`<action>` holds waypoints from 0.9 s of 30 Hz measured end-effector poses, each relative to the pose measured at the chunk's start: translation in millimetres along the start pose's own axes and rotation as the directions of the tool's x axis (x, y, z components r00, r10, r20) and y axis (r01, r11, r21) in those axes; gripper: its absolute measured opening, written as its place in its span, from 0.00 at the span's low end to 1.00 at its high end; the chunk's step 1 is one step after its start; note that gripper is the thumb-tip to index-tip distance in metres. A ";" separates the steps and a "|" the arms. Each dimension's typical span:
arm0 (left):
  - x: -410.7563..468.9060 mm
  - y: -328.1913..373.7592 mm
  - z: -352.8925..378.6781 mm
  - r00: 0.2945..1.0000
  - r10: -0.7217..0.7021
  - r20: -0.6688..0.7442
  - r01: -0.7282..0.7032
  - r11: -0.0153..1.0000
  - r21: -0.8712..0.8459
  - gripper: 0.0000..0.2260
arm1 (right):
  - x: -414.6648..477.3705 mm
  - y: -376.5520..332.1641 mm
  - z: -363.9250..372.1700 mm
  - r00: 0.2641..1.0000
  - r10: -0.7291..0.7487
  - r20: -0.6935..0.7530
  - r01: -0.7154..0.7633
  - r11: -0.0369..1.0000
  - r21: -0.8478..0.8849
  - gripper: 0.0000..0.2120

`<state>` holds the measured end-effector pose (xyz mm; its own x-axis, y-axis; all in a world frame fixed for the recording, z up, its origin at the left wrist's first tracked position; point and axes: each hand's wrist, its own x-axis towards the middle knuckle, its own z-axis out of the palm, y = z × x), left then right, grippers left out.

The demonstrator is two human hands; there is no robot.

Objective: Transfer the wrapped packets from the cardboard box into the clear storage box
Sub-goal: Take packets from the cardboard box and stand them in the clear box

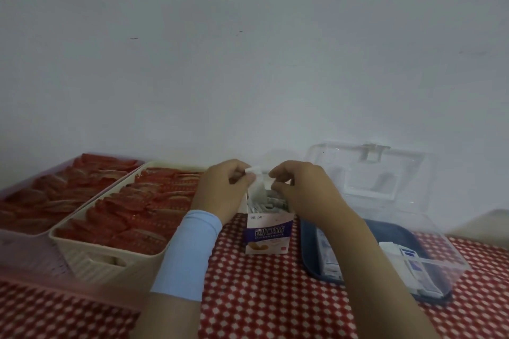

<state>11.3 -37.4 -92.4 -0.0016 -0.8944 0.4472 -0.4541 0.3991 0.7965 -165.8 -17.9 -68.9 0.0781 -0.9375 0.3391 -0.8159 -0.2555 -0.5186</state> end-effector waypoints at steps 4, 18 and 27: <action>0.6 13.8 -10.3 0.971 -0.043 -0.233 -0.012 0.973 -0.229 0.06 | 1.9 2.6 -5.1 0.995 0.028 0.095 0.005 0.941 -0.338 0.10; -1.1 23.3 -10.3 0.960 -0.064 -0.273 0.025 0.989 -0.144 0.07 | 0.2 -1.2 -10.0 0.997 0.020 0.081 -0.003 0.980 -0.200 0.04; -1.1 21.1 -13.8 0.941 -0.091 -0.326 0.030 0.982 -0.187 0.11 | -1.3 2.2 -31.7 0.994 -0.067 -0.085 0.073 0.995 0.074 0.09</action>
<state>14.0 -25.2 -70.4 0.3300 -0.8122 0.4811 -0.2797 0.4026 0.8716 -185.8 -9.8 -45.5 0.0830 -0.8948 0.4386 -0.7633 -0.3400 -0.5493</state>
